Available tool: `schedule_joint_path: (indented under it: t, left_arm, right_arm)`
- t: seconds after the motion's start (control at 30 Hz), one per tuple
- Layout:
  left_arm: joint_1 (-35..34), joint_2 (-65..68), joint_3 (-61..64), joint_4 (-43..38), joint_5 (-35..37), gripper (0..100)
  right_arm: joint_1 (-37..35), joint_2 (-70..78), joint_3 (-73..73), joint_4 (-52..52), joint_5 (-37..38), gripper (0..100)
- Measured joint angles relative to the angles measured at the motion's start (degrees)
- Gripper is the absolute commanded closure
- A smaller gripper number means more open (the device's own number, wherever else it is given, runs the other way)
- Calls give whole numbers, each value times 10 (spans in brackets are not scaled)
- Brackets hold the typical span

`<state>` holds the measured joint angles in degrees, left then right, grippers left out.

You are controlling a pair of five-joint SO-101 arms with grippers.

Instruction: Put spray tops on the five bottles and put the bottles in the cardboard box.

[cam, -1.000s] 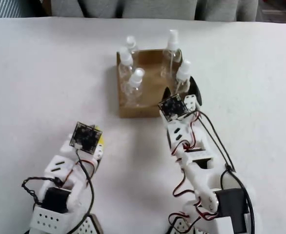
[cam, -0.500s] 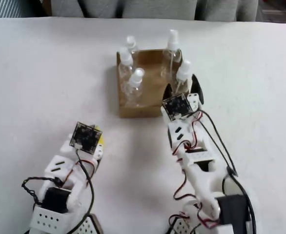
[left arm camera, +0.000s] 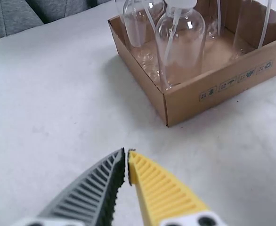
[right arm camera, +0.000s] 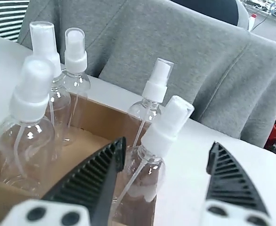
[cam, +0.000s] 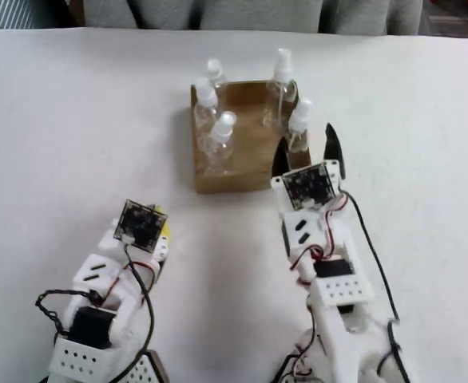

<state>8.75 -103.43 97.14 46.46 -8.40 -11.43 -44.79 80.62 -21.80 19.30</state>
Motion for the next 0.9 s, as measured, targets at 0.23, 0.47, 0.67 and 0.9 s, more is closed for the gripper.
schedule_joint_path:
  t: [0.23,0.47,0.67,0.9]
  left_arm:
    - [0,0,0,0,0,976]
    - [0,0,0,0,0,976]
    - [0,0,0,0,0,976]
    - [-43,0,0,67,0,977]
  right_arm:
    - [56,-228,55,180,-38,988]
    - [126,-463,95,384,-55,981]
    - [129,-569,108,575,-61,981]
    - [129,-580,118,666,-102,981]
